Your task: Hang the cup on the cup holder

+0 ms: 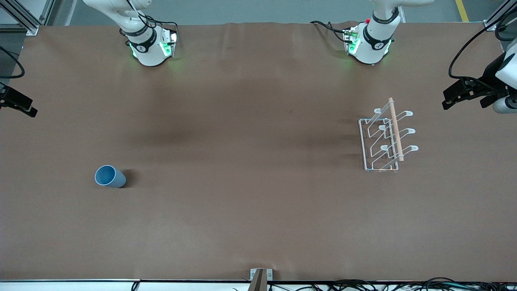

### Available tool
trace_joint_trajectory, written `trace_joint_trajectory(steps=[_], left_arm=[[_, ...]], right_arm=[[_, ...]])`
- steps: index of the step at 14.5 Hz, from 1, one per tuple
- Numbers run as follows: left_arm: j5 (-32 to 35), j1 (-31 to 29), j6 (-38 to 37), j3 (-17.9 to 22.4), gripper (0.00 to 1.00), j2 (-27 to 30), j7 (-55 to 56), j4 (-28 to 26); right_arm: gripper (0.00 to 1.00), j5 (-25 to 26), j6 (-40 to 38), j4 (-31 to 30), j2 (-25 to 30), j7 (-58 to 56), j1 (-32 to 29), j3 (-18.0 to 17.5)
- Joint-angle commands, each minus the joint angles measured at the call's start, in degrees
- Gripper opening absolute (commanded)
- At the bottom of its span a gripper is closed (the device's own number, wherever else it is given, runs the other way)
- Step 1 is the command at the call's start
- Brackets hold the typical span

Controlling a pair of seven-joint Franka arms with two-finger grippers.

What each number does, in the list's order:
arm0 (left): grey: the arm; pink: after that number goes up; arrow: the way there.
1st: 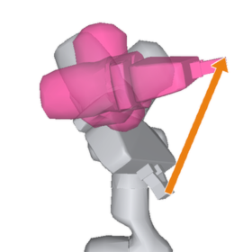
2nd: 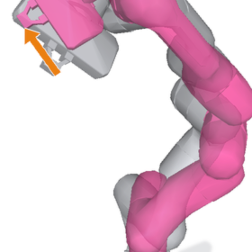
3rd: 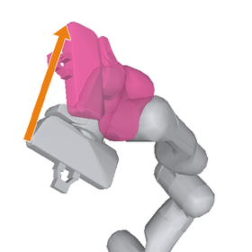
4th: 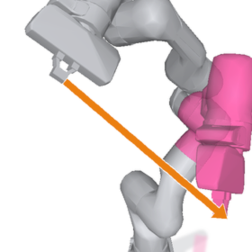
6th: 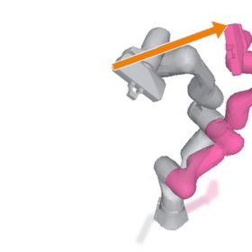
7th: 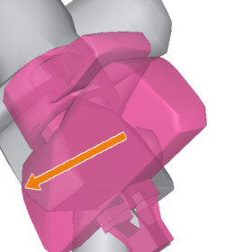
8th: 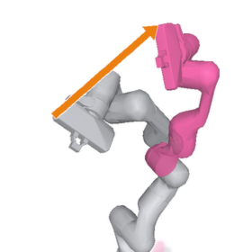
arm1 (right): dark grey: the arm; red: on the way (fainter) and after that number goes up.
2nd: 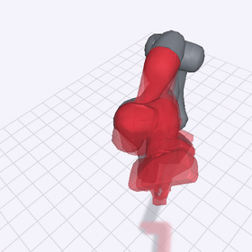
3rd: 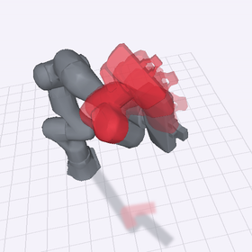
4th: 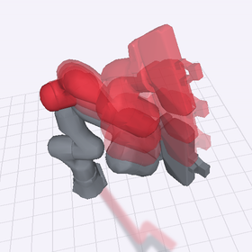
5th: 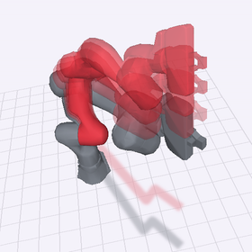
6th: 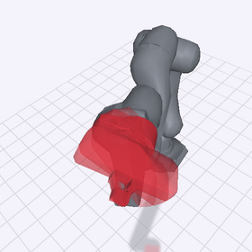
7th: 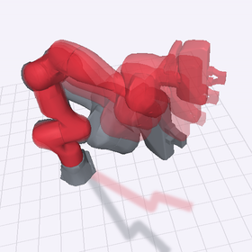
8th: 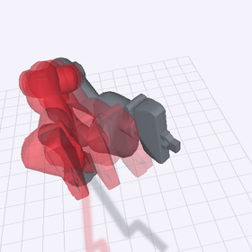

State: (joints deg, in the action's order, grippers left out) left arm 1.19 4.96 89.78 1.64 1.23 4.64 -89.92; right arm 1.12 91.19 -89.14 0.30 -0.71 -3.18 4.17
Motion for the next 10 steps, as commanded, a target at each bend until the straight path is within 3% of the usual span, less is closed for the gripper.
trace_joint_trajectory(steps=[1,10], left_arm=[[0.6,0.1,0.6,-0.1,1.00,-0.5,-0.5,1.2],[0.6,0.1,0.7,-0.1,1.00,-0.9,0.6,1.2]], right_arm=[[1.00,-0.2,0.0,-1.2,1.5,-0.3,-0.1,-0.1],[1.00,-0.2,-0.3,-1.2,1.5,-0.3,-0.1,-0.1]])
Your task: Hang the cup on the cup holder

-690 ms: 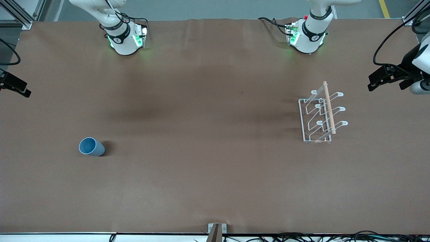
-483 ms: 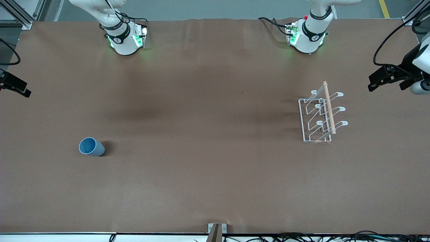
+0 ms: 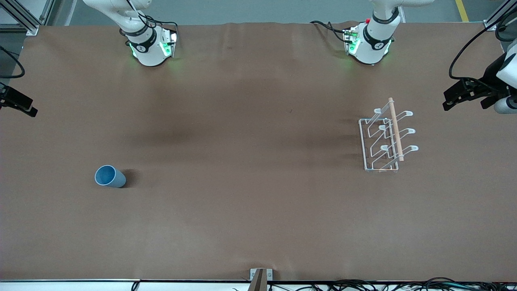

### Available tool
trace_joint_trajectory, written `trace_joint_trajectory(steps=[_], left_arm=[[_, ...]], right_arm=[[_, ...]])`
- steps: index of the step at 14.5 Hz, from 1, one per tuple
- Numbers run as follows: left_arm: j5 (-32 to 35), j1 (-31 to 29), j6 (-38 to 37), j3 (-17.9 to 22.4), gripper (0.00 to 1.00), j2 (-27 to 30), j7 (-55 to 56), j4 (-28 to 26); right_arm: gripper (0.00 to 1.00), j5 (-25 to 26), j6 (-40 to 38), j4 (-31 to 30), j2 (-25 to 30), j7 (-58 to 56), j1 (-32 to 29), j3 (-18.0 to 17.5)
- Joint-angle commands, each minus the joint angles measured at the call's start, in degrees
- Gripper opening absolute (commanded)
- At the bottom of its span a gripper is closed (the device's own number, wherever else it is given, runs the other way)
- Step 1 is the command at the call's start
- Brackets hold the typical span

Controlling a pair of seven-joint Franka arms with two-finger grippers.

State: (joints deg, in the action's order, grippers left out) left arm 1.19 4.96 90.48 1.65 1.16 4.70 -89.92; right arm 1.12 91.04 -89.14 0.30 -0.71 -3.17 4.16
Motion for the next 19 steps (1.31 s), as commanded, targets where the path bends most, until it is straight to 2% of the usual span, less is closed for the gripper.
trace_joint_trajectory(steps=[1,6,11,15,19], left_arm=[[0.6,0.1,0.0,-0.1,1.00,-0.8,0.6,1.2],[0.2,0.0,0.1,-0.1,1.00,-0.9,0.6,1.2],[0.2,0.0,0.1,-0.1,1.00,-0.9,0.5,1.2],[0.2,0.1,0.5,-0.1,1.00,-0.9,0.5,1.2],[0.2,0.0,0.6,-0.1,1.00,-1.0,0.5,1.2]], right_arm=[[1.00,-0.2,-0.4,-1.2,1.5,-0.3,-0.2,0.0],[1.00,-0.3,2.5,-1.1,0.0,-0.5,-0.2,0.1],[1.00,-0.9,11.0,-1.5,-11.4,-0.7,-0.2,-0.2],[1.00,-6.6,15.9,-1.6,-21.1,-8.3,-2.9,-0.1],[1.00,-6.9,24.1,-5.0,-26.7,-12.3,-2.8,0.0]])
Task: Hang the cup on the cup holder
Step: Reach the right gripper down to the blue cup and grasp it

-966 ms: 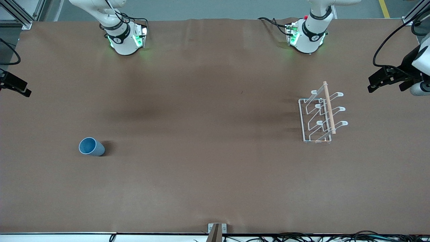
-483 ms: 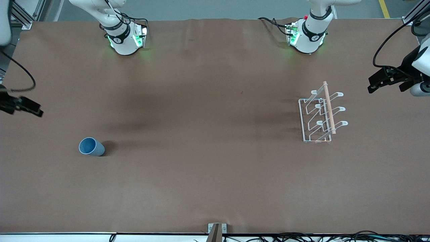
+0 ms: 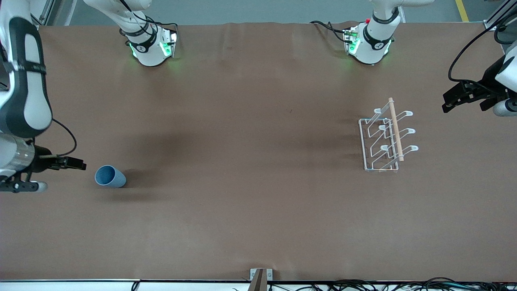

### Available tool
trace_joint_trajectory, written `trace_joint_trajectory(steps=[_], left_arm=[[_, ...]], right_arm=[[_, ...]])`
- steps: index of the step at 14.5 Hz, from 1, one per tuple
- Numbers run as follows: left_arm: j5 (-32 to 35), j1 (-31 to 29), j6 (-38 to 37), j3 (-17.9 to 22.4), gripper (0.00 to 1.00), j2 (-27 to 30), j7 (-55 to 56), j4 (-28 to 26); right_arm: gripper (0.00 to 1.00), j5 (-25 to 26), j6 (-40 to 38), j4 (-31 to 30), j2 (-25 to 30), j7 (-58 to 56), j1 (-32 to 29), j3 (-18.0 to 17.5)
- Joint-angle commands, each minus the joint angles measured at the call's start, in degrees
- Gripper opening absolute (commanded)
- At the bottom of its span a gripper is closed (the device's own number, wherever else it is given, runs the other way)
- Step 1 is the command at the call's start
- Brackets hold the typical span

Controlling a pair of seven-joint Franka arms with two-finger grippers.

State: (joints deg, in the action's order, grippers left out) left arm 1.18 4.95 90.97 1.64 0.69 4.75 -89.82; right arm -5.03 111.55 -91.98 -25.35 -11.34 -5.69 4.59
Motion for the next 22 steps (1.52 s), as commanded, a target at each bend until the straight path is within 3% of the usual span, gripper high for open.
trace_joint_trajectory(steps=[1,4,7,9,10,13,14,19,22], left_arm=[[0.2,0.1,0.1,-0.1,1.00,-0.5,0.4,1.0],[0.2,0.1,0.1,-0.1,1.00,-0.7,0.3,1.0],[0.2,0.1,0.1,-0.1,1.00,-0.9,0.4,1.0],[0.2,0.1,0.0,-0.1,1.00,-0.9,0.4,1.0],[0.2,0.1,0.1,-0.1,1.00,-0.9,0.4,0.9],[0.2,0.1,0.1,-0.1,1.00,-1.1,0.4,1.0],[0.2,0.1,0.1,-0.1,1.00,-1.2,0.3,1.0],[0.3,0.1,0.1,-0.1,1.00,-1.3,0.2,1.0],[0.3,0.1,0.0,-0.1,1.00,-1.5,0.2,1.0]], right_arm=[[1.00,-0.8,7.4,-4.2,-2.0,-2.9,-0.3,-0.5],[1.00,-0.6,15.8,-9.5,-3.0,-4.9,-0.1,-0.5],[1.00,-0.4,18.4,-10.6,-4.4,-5.3,0.2,-0.5],[0.90,-0.4,20.7,-10.7,-6.0,-5.2,0.2,-0.5],[0.76,-0.4,20.6,-10.6,-6.2,-5.2,0.2,-0.5],[0.06,-0.4,20.7,-10.7,-6.3,-5.2,0.2,-0.5],[0.00,-0.5,20.8,-10.7,-6.3,-5.2,0.4,-0.5],[0.00,-0.7,20.0,-9.4,-6.2,-4.7,0.1,-0.5],[0.00,-1.3,14.3,-6.5,-4.4,-4.5,0.2,-0.6]])
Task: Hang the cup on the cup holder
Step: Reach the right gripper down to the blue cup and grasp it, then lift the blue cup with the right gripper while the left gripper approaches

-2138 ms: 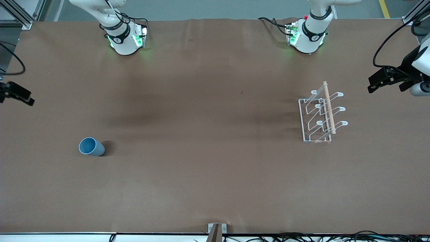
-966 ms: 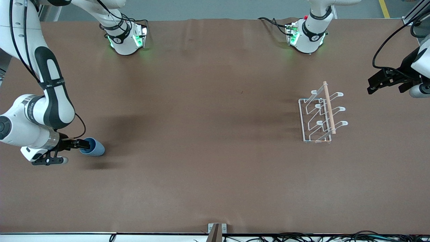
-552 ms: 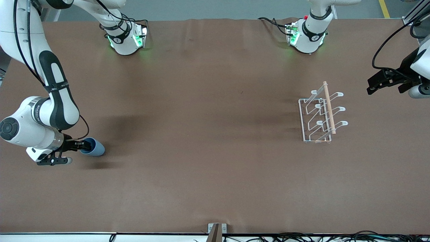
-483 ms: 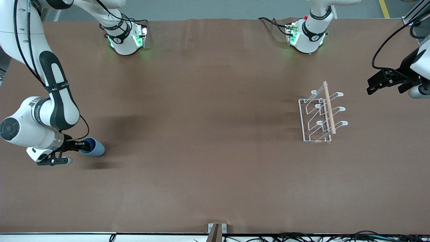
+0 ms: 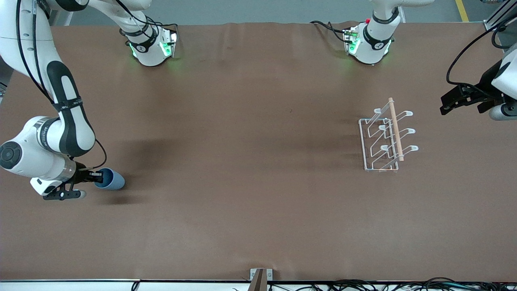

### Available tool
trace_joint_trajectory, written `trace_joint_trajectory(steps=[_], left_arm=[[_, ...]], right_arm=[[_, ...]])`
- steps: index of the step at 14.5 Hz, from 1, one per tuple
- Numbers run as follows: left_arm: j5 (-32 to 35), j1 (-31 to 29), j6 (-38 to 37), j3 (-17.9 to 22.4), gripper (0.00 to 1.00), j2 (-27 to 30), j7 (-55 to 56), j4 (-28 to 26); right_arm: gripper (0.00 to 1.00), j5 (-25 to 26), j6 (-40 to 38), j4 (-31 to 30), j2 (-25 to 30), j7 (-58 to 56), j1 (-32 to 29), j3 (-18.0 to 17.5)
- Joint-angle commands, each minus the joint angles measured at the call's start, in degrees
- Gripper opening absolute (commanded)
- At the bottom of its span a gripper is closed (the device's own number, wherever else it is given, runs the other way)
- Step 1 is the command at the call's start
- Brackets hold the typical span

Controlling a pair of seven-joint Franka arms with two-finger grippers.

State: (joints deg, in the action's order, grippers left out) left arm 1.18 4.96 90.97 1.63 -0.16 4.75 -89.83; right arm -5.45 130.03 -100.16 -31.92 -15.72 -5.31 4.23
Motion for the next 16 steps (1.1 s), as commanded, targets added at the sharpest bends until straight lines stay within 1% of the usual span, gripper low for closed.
trace_joint_trajectory(steps=[1,4,5,7,8,10,11,14,16], left_arm=[[0.3,0.1,0.0,0.0,1.00,-0.6,0.3,1.1],[0.2,0.3,0.0,0.0,1.00,-0.6,0.3,1.1],[0.3,0.3,0.0,0.0,1.00,-0.5,0.3,1.1],[0.3,0.5,0.0,0.0,1.00,-0.5,0.3,1.1],[0.3,0.6,0.0,0.0,1.00,-0.5,0.3,1.1],[0.3,0.5,0.0,0.0,1.00,-0.5,0.2,1.1],[0.4,0.4,0.0,0.0,1.00,-0.5,0.0,1.1],[0.4,0.4,0.0,-0.1,1.00,-0.4,-0.9,1.2],[0.4,1.2,0.0,-0.4,1.00,-0.2,-1.8,1.3]], right_arm=[[0.00,-1.8,-6.4,2.8,3.6,-0.3,-0.4,-0.4],[0.00,-6.4,-9.7,2.9,9.1,0.1,0.7,-0.4],[0.01,-8.8,-11.4,2.8,11.0,0.3,1.4,-0.4],[0.01,-15.7,-17.1,2.5,14.9,1.0,3.1,-0.5],[0.01,-18.0,-19.0,2.0,16.9,2.3,4.3,-0.4],[0.01,-19.1,-20.9,-0.2,20.4,8.0,6.8,-0.5],[0.00,-21.4,-22.3,-1.8,21.7,8.9,8.6,-0.8],[0.01,-37.1,-22.2,-7.7,23.5,8.9,12.2,-0.8],[0.00,-43.6,-22.0,-9.8,23.2,9.0,15.1,-0.8]])
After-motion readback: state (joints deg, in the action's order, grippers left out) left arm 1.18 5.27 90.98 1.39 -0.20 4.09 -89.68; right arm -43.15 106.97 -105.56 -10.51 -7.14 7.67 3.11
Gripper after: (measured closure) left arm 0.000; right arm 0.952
